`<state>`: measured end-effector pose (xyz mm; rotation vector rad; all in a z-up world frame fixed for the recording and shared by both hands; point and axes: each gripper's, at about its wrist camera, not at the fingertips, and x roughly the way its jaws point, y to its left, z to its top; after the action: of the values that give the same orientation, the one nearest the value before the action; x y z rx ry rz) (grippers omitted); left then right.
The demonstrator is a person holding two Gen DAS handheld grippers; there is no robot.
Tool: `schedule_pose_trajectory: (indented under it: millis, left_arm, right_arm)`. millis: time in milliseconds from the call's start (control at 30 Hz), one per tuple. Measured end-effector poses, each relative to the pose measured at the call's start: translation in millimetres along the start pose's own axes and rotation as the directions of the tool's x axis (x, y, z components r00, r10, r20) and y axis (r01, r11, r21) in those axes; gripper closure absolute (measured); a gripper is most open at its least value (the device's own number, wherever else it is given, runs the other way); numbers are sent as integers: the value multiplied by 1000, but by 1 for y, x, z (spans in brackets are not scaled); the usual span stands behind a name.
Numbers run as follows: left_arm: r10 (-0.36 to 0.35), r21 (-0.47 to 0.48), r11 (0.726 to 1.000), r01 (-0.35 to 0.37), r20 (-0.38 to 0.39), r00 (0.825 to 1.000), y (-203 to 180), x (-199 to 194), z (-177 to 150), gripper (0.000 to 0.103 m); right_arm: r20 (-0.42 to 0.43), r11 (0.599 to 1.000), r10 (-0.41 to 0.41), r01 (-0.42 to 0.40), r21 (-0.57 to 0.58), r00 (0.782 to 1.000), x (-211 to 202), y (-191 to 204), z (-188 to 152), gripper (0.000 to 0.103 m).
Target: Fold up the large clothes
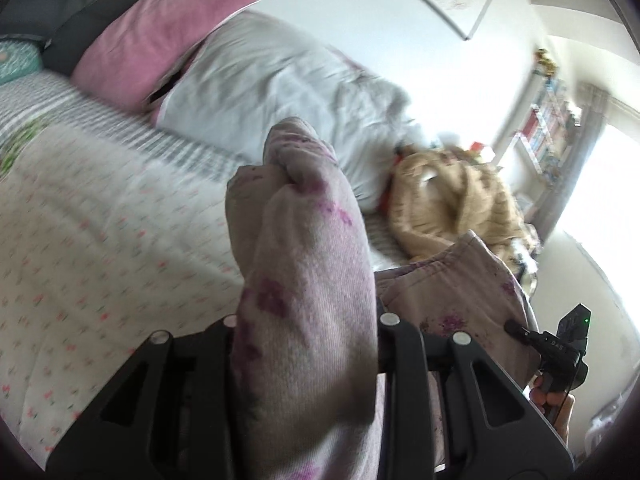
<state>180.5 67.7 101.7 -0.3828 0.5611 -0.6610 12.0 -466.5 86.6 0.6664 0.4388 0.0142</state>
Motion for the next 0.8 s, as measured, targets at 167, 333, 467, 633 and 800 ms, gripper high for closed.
schedule_pose_trajectory:
  millis: [167, 333, 467, 633, 800]
  left_arm:
    - [-164, 12, 986, 164, 14, 986, -35, 28, 19, 70]
    - [-82, -10, 997, 81, -109, 991, -44, 118, 2, 34]
    - [136, 36, 991, -131, -285, 949, -28, 187, -38, 32]
    - [196, 68, 980, -184, -380, 904, -23, 198, -67, 30]
    - [240, 181, 966, -186, -355, 903, -55, 162, -58, 18]
  right_arm:
    - [161, 997, -73, 75, -11, 984, -64, -11, 29, 76]
    - [222, 955, -296, 286, 75, 929, -97, -59, 34, 56]
    - [-74, 720, -683, 687, 101, 726, -57, -123, 19, 37]
    - [-110, 729, -663, 672, 128, 740, -58, -141, 8, 37]
    - [-53, 755, -638, 638, 148, 768, -75, -114, 16, 27]
